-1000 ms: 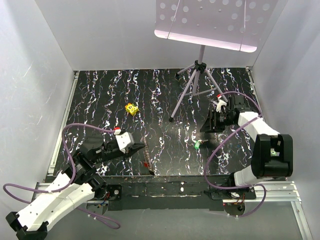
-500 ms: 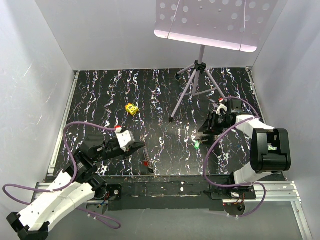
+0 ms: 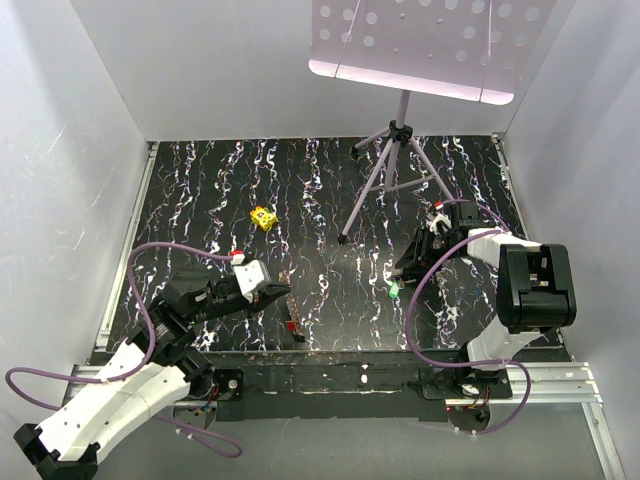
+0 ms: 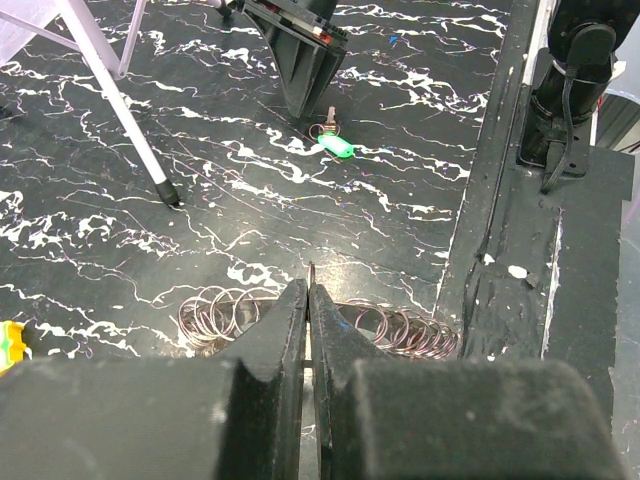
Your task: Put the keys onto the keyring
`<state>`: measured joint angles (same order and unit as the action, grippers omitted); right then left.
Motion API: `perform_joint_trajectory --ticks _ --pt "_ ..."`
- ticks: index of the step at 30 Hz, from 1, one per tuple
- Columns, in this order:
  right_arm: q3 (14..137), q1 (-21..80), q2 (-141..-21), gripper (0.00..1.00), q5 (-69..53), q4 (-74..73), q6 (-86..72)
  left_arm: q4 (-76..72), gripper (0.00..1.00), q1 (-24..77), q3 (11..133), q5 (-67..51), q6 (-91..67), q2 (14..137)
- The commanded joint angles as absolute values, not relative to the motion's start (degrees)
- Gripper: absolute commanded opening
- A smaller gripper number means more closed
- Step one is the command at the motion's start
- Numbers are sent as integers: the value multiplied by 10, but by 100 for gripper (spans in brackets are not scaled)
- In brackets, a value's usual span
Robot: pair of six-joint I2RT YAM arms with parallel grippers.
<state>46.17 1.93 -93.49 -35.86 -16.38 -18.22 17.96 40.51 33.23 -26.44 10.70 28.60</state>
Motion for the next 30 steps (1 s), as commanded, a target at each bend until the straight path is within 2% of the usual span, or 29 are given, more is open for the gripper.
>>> perform_joint_trajectory --ticks 1,30 --pt "470 20 -933 44 -373 -156 -194 159 0 399 337 -278 112 287" --pt "438 40 -912 44 -331 -136 -253 157 0 395 338 -277 110 289"
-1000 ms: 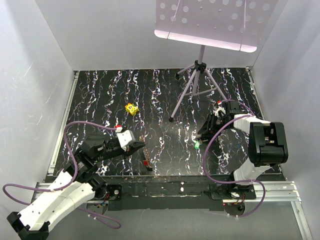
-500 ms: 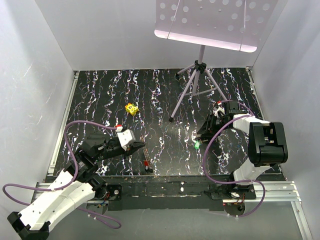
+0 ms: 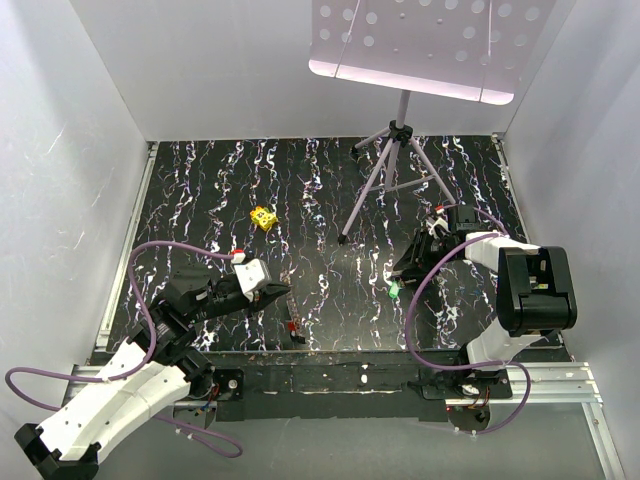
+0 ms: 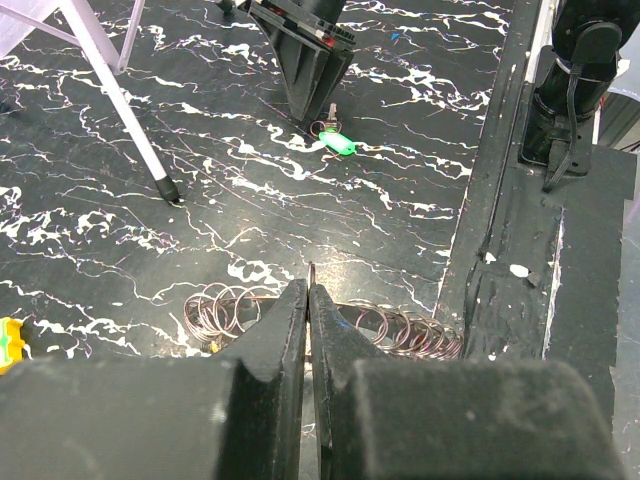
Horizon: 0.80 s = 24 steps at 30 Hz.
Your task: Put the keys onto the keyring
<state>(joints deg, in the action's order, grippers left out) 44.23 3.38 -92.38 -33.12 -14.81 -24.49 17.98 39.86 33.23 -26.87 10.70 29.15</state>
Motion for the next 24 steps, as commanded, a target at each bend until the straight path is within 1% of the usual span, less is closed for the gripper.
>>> perform_joint_trajectory --ticks 1,18,24 --pt "437 41 -913 44 -331 -137 -255 157 0 394 338 -277 110 289" --pt "431 48 -915 41 -332 -145 -257 155 0 389 337 -277 108 290" --pt "426 49 -909 38 -332 -148 -255 155 0 389 337 -276 107 290"
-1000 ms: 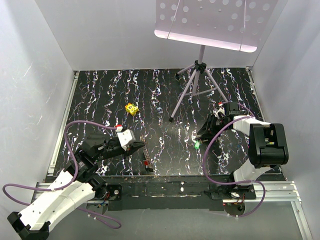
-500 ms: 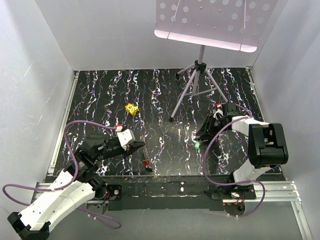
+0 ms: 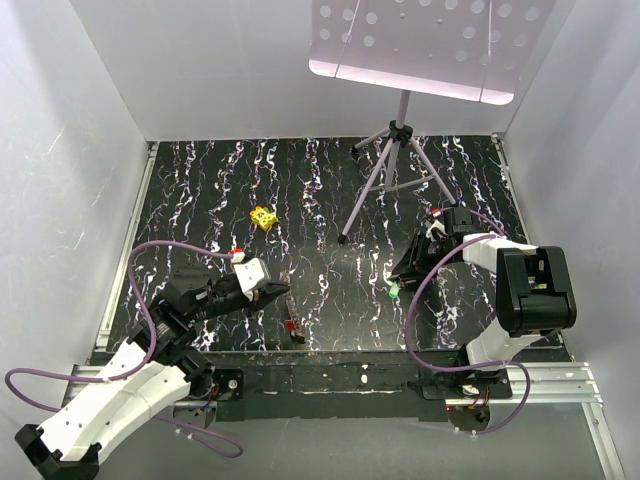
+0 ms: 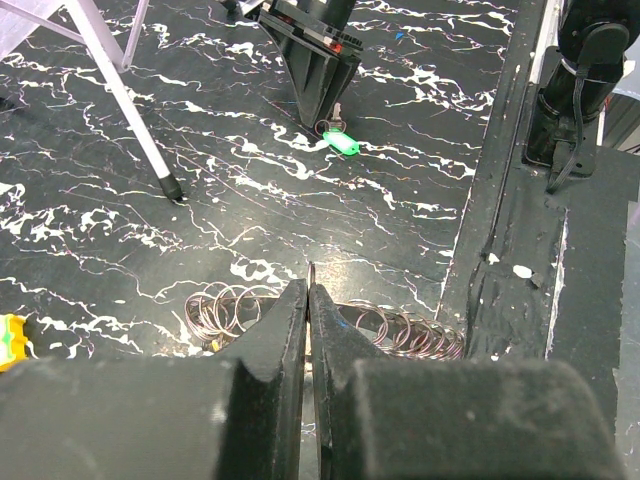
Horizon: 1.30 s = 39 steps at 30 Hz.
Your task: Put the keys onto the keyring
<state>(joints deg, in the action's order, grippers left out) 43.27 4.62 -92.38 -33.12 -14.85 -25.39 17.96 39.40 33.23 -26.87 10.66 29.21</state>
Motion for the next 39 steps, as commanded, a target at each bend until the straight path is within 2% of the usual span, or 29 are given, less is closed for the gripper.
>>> perform_joint_trajectory --ticks 1,39 --pt "425 49 -906 37 -331 -148 -255 155 0 390 337 -277 108 290" --pt "429 59 -903 24 -324 -156 -233 155 0 388 336 -272 107 287"
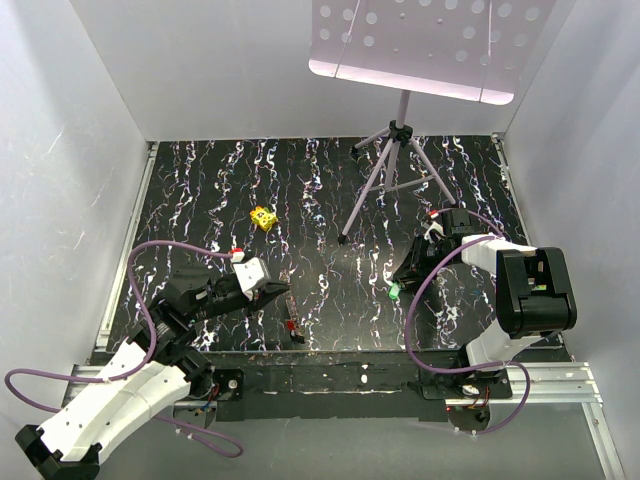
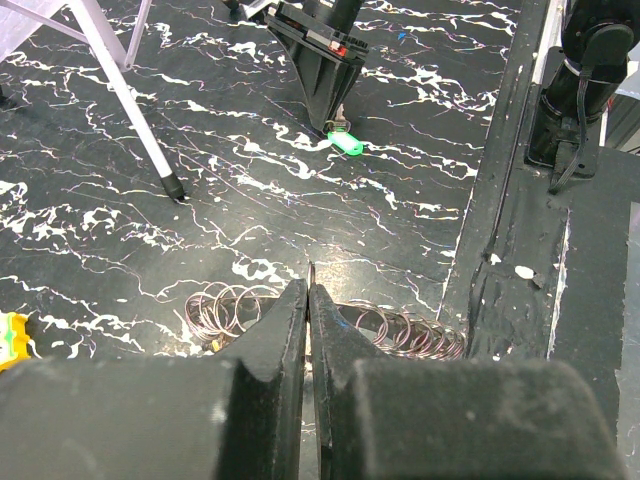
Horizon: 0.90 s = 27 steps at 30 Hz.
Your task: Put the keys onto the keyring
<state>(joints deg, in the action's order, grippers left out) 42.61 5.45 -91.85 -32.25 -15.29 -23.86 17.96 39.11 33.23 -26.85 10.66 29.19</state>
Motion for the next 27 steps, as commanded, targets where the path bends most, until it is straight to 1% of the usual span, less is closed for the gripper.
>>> perform_joint_trajectory --ticks 1,18,20,27 --pt "429 58 -903 23 -324 -156 -234 154 0 388 336 -272 107 287" --pt "428 58 -903 10 -326 -155 -229 154 0 388 335 -272 106 285" --pt "427 57 -902 7 -327 -153 -229 154 0 387 336 -272 107 285" --pt "430 57 -895 4 -321 -154 -223 153 0 387 335 -272 107 285"
